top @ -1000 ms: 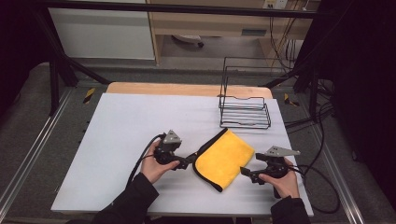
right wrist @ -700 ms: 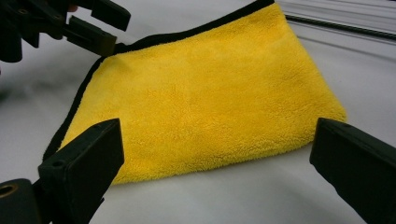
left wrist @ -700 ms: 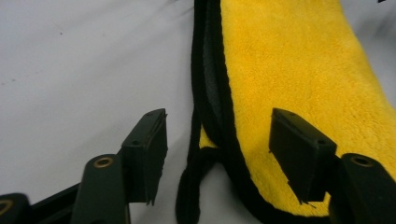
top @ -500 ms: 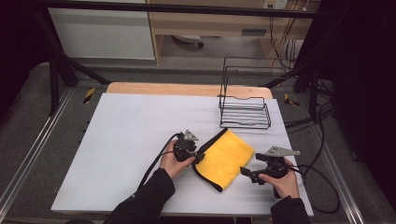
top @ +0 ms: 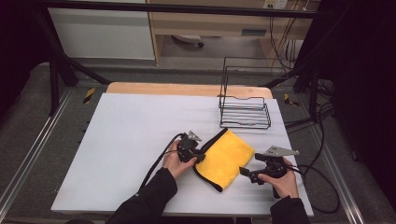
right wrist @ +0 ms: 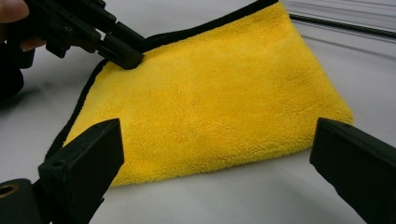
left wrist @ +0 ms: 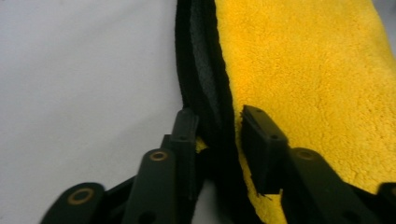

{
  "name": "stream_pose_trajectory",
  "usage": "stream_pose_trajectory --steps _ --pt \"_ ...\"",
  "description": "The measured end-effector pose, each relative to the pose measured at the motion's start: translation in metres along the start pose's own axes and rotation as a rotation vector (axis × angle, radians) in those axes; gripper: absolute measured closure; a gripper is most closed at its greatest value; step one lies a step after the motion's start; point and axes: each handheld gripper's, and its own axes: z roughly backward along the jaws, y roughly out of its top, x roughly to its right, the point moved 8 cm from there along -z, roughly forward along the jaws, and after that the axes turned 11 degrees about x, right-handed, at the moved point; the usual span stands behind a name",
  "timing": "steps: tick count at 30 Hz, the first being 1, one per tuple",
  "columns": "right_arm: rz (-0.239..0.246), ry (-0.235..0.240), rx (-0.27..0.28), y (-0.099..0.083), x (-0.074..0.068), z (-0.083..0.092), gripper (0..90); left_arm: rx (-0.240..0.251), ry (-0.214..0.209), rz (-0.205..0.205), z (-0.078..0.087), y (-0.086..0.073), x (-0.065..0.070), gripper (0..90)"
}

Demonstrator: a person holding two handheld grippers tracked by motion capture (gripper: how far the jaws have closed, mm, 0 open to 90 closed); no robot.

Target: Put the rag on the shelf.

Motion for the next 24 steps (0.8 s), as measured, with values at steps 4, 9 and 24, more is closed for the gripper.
stream_pose_trajectory --steps 4,9,24 --pt "-0.002 0.002 0.003 0.001 0.0 0.0 3.5 -0.015 -0.026 0.003 0.0 0.0 0.0 73.8" --pt "-0.001 0.003 0.002 0.0 0.0 0.0 3.5 -0.032 0.001 -0.044 0.002 0.003 0.004 78.7" --pt "0.0 0.006 0.003 0.001 -0.002 0.001 3.7 -0.011 0.001 -0.004 0.037 -0.007 0.01 80.3"
